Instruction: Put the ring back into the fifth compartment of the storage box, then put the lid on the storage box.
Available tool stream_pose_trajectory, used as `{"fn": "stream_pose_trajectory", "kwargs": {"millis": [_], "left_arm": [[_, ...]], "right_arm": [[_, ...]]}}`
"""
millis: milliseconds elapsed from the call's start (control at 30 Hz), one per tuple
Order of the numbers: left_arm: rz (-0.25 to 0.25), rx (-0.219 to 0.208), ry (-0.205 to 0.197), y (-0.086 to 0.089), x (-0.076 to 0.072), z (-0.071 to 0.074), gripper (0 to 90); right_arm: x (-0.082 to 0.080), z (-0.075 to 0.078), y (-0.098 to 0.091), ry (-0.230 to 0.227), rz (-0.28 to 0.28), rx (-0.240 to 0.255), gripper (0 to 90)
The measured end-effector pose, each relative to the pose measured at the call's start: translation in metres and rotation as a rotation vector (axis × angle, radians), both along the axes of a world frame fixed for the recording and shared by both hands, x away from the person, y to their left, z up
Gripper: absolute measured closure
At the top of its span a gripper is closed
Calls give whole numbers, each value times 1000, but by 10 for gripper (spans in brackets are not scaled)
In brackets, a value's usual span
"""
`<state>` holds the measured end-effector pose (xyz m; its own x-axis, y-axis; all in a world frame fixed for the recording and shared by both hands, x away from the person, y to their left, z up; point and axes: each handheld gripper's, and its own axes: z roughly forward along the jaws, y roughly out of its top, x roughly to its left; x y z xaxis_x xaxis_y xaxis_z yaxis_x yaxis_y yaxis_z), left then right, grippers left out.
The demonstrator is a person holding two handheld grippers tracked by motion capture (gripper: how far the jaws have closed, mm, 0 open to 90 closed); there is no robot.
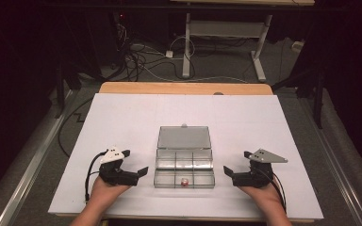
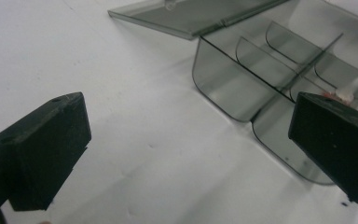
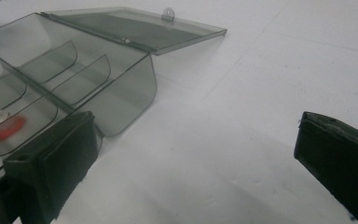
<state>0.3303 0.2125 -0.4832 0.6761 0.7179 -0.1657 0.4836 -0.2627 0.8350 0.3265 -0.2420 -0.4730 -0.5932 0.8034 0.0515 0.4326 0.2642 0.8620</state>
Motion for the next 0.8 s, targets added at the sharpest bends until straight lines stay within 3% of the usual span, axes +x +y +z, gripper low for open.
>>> {"fn": "stream_pose_trajectory", "kwargs": {"millis": [333, 600, 800], "left_arm": [[38, -17, 14, -8, 36, 10, 0], [48, -28, 39, -21, 68, 16, 0], [35, -6, 89, -38, 92, 13, 0]], "right_arm": [[21, 8, 12, -1, -9, 11, 4], [47, 16, 34, 17, -3, 29, 4], [74, 20, 55, 77, 0, 20, 6]]}}
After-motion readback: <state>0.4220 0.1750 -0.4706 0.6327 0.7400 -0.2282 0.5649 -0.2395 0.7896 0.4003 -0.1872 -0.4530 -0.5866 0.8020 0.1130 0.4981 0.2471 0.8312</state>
